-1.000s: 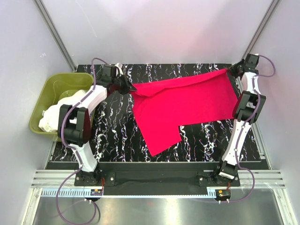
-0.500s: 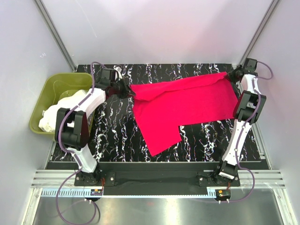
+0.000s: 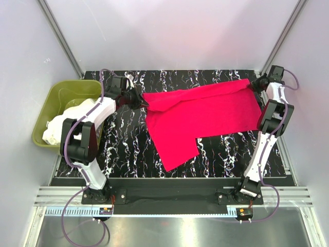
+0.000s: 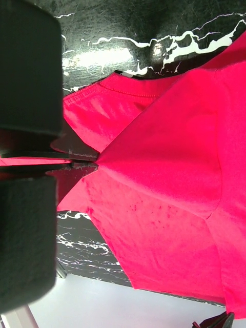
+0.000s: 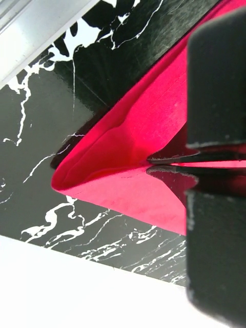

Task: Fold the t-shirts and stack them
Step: Fold the tshirt

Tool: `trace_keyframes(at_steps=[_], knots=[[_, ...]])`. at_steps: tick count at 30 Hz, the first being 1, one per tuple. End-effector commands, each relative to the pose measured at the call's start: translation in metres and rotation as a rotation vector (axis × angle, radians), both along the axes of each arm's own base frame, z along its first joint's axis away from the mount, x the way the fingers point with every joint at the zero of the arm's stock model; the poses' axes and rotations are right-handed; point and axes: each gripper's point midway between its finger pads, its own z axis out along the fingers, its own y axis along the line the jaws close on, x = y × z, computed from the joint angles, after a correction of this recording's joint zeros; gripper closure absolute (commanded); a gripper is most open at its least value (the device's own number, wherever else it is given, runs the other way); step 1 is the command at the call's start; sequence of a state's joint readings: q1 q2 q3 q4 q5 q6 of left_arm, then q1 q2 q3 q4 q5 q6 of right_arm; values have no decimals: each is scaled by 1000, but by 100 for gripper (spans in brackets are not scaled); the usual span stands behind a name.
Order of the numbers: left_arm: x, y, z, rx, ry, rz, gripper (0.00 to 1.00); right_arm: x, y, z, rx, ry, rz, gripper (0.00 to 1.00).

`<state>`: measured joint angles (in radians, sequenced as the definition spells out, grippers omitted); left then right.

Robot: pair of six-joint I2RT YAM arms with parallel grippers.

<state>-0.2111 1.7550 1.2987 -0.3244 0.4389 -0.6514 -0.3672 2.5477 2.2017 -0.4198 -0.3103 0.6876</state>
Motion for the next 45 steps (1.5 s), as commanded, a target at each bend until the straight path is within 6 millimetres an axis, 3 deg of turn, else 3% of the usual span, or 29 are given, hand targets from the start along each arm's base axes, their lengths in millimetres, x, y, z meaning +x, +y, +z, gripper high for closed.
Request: trace_keyframes(at_steps=[1,13,27,33,41,42,44,45], knots=[[-1,-4,27,-39,-56,-26,100,3,-19,76,-52,-120,-6,100],[-15,-5,22,-59,-23,-41,100,-2,-21,81,-52,-112,-21,100],[-9,10,51,-83,-67,-2,100,-4,-35,56,-57,-55,-28,100],[-17,6,38,-114,-29,-13,100,-4,-39,57,-68,-49,-33,100],[-23,-3,17,-113,26,-56,100,-10,-38,25,-58,7,-27,97],[-24,-4,14,-109,34,-61,97,-10,-39,23,-62,13,-28,96],[-29,-6,5,-82,58,-77,80,-13,-39,16,-62,33,-25,87],[-30,-3,2,-58,60,-72,49,-16,-40,13,-61,48,-23,81]])
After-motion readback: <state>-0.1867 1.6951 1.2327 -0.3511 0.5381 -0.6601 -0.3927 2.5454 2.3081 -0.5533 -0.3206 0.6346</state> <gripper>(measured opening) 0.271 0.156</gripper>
